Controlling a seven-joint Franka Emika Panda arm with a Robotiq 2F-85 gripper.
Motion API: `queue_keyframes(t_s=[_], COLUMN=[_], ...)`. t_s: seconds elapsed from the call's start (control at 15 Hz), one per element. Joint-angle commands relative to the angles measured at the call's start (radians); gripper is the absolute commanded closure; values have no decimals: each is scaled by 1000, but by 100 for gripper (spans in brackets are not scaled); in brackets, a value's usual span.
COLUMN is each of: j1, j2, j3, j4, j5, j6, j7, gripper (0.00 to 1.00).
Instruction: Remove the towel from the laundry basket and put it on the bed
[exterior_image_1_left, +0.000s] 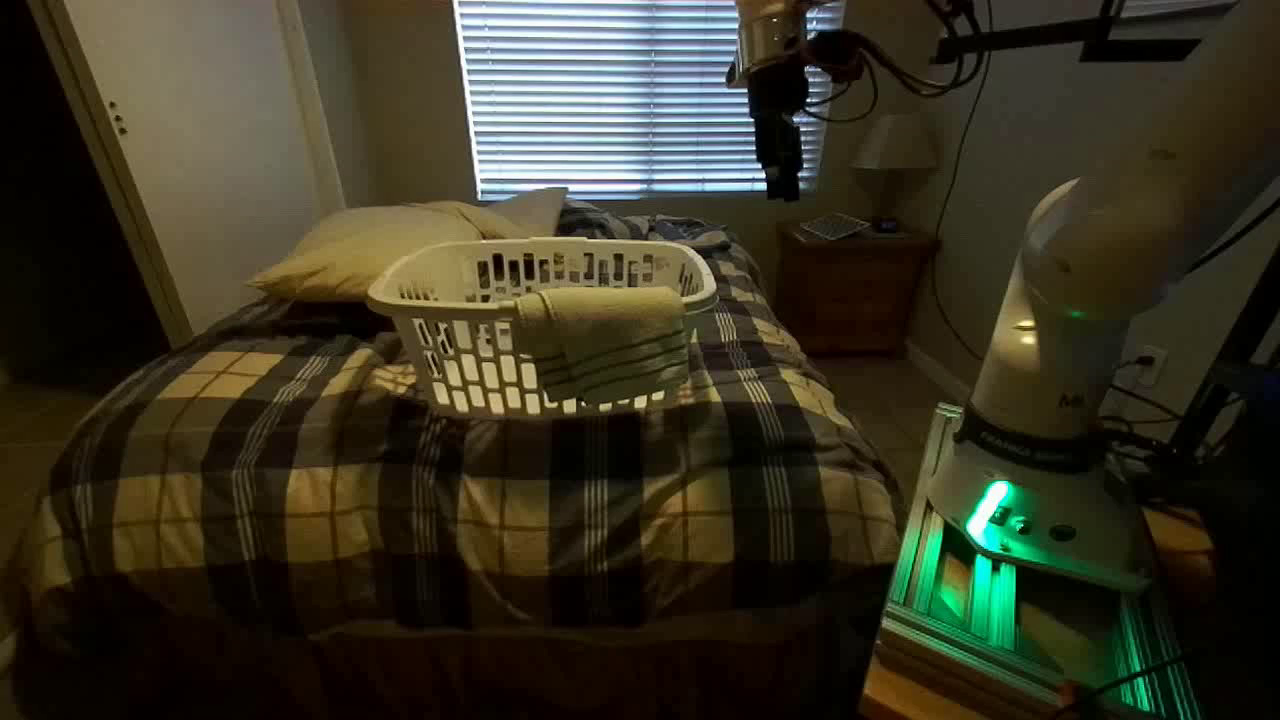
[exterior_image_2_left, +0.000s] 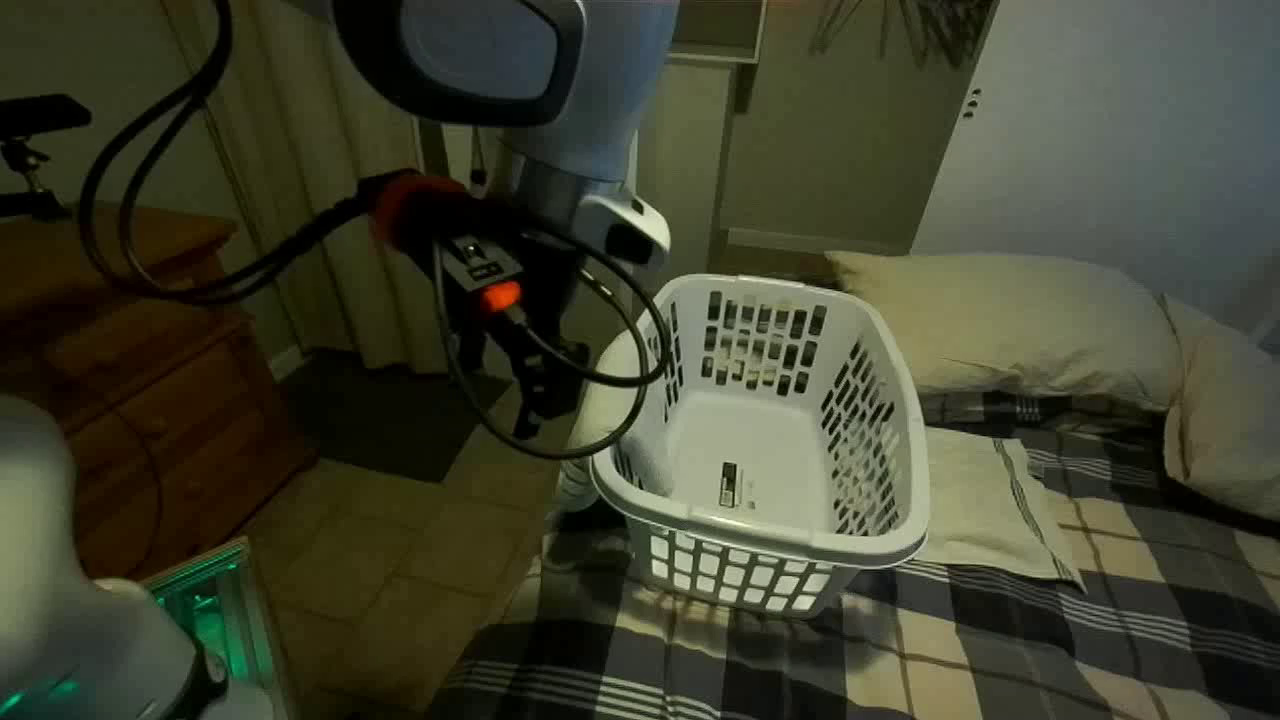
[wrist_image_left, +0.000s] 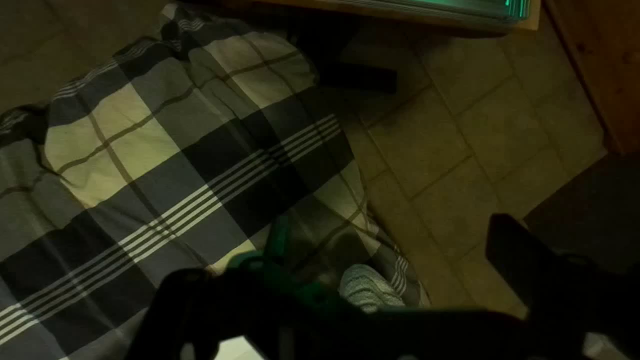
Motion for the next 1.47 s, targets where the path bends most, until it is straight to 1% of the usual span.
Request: queue_keyframes(t_s=[0.0, 0.13, 0.27, 0.47, 0.67, 0.8, 1.0, 1.2, 1.33, 1.4], j1=[-22, -22, -6, 24, 61, 83, 97, 90, 82, 79], j2=[3, 3, 50, 130, 213, 276, 370, 441, 471, 483], j3=[19, 19, 41, 89, 134, 156, 181, 199, 209, 212], j4=[1, 1, 18, 31, 22, 24, 37, 55, 68, 76], j5=[7, 7, -47, -83, -80, -68, -63, -53, -48, -43], j6=[-1, -1, 132, 311, 496, 595, 695, 755, 767, 767], j7=[-7, -7, -35, -74, -133, -197, -292, -361, -392, -404], gripper=[0, 0, 0, 0, 0, 0, 0, 0, 19, 34])
